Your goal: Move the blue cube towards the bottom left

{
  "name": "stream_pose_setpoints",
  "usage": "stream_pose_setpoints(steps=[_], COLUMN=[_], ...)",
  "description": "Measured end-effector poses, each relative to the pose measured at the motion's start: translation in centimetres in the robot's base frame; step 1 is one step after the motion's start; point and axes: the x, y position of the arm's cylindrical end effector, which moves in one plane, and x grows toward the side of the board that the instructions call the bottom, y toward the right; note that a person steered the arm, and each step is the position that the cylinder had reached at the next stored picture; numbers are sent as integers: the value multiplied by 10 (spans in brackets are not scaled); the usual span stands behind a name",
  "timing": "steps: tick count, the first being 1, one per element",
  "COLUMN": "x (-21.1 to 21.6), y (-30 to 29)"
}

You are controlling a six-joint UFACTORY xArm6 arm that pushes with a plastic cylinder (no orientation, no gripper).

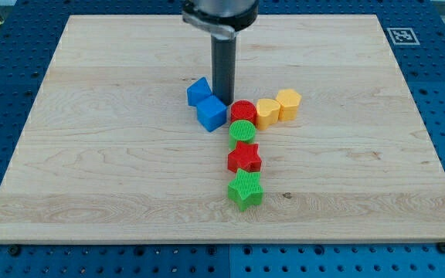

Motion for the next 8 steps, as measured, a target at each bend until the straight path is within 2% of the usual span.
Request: stream_pose_setpoints(steps=[1, 2, 4, 6, 7, 8], x=[4, 28, 51, 121, 125, 77], y=[0, 4, -28, -31, -52, -59])
